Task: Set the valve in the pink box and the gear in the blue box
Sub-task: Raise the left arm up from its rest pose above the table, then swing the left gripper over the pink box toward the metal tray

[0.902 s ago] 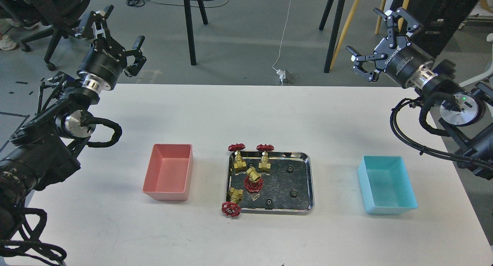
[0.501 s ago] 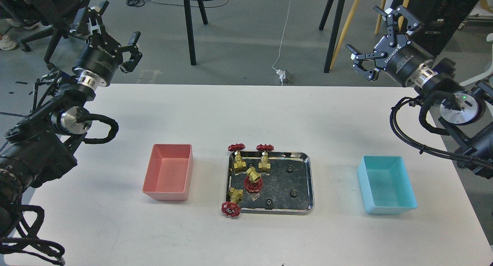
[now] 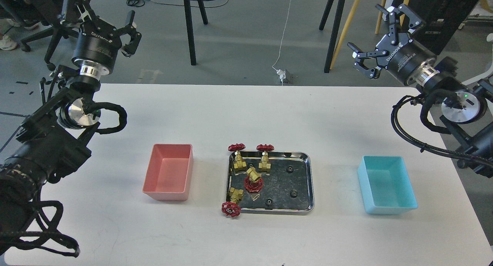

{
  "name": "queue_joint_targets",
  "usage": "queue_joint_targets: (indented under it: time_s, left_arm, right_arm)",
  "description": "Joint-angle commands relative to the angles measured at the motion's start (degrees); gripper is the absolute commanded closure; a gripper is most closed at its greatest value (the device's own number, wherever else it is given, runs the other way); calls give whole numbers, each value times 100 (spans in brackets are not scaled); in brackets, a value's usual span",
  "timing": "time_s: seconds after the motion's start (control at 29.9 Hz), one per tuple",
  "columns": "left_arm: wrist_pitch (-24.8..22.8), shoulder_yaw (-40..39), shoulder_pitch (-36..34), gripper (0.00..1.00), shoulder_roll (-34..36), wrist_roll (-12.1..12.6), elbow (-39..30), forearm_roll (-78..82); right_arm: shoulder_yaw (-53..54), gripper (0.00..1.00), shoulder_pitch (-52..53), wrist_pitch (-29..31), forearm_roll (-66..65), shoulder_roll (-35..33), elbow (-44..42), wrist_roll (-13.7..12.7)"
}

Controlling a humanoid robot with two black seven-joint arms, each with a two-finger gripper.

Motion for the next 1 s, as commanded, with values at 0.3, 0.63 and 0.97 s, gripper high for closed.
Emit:
queue_joint_targets:
  time_s: [0.3, 0.63, 0.97]
  left_arm:
    - [0, 1493, -927, 0, 1119, 0, -1575, 1614]
    - [0, 4086, -2536, 0, 1515, 0, -2532, 2799]
    - [0, 6101, -3223, 0, 1594, 0, -3413, 4031]
  right_arm:
    - [-1, 1, -44, 0, 0, -13, -230, 8]
    - [-19, 1, -158, 0, 0, -154, -230, -1]
    - [-133, 1, -185, 0, -62, -435, -239, 8]
